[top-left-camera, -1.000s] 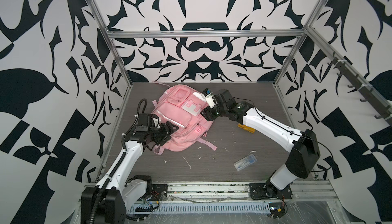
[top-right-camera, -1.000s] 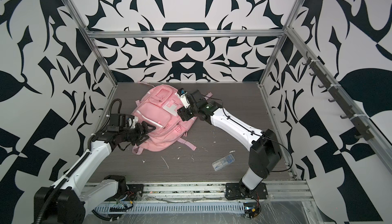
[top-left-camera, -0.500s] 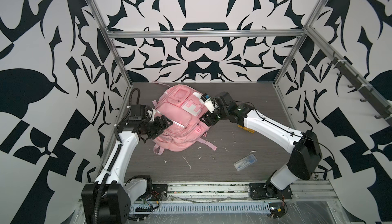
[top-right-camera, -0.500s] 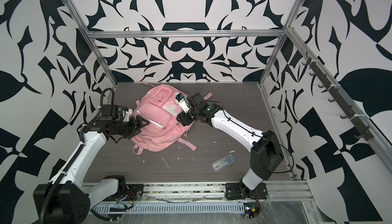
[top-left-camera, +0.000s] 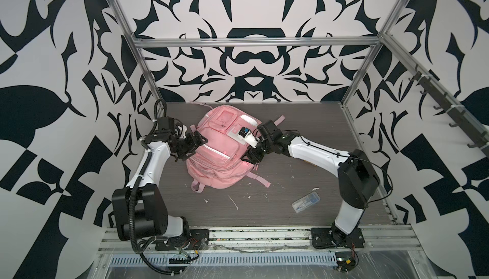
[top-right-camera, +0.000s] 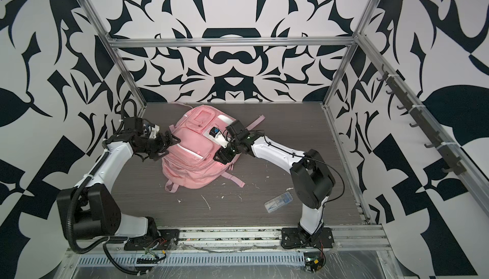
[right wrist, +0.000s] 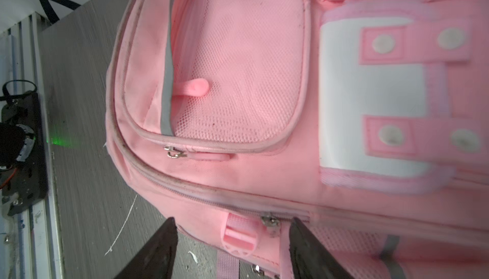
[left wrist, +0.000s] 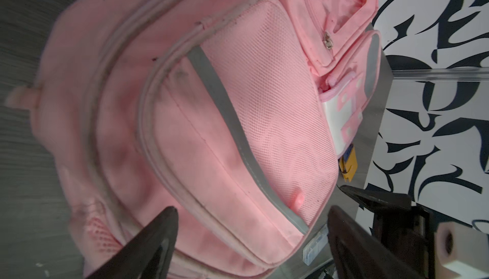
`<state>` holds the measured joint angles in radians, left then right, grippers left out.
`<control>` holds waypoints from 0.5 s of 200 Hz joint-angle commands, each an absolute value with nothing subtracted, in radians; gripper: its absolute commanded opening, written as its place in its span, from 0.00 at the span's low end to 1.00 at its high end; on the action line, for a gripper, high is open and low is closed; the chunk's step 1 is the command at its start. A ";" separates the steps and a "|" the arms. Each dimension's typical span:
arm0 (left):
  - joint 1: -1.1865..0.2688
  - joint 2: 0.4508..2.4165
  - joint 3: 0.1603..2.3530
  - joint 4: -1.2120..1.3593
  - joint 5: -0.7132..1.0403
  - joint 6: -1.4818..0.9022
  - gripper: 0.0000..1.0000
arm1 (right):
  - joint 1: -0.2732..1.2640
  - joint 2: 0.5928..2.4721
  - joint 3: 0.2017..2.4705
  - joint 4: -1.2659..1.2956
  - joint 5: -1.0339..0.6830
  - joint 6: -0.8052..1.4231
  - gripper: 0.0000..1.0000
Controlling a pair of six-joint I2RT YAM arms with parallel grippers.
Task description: Pack the student bag
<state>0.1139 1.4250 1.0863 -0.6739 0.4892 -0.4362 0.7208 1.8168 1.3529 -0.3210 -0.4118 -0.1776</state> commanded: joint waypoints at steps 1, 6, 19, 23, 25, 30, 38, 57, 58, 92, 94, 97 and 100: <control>0.140 1.446 1.109 -0.684 0.473 -0.371 0.91 | 0.730 1.811 1.398 -0.273 -0.450 -0.228 0.69; 0.146 1.453 1.105 -0.682 0.472 -0.368 0.91 | 0.732 1.820 1.403 -0.272 -0.452 -0.234 0.69; 0.157 1.469 1.096 -0.677 0.474 -0.357 0.90 | 0.740 1.846 1.428 -0.286 -0.452 -0.257 0.69; 0.158 1.475 1.093 -0.675 0.474 -0.356 0.91 | 0.742 1.856 1.437 -0.293 -0.454 -0.264 0.68; 0.159 1.477 1.092 -0.675 0.474 -0.353 0.91 | 0.744 1.859 1.443 -0.297 -0.454 -0.267 0.68; 0.160 1.483 1.091 -0.674 0.475 -0.349 0.91 | 0.748 1.870 1.454 -0.305 -0.455 -0.274 0.68; 0.162 1.492 1.088 -0.670 0.481 -0.344 0.90 | 0.754 1.882 1.469 -0.311 -0.459 -0.280 0.66; 0.161 1.518 1.083 -0.658 0.507 -0.343 0.87 | 0.766 1.912 1.493 -0.311 -0.470 -0.281 0.62; 0.161 1.520 1.083 -0.658 0.509 -0.343 0.87 | 0.766 1.913 1.494 -0.311 -0.471 -0.281 0.62; 0.164 1.552 1.062 -0.644 0.546 -0.356 0.81 | 0.789 1.968 1.544 -0.323 -0.482 -0.290 0.61; 0.164 1.554 1.061 -0.642 0.548 -0.359 0.81 | 0.790 1.971 1.548 -0.323 -0.482 -0.290 0.61; 0.163 1.555 1.059 -0.641 0.551 -0.361 0.81 | 0.791 1.975 1.550 -0.320 -0.482 -0.290 0.61; 0.163 1.557 1.055 -0.639 0.556 -0.363 0.81 | 0.791 1.979 1.553 -0.316 -0.484 -0.291 0.61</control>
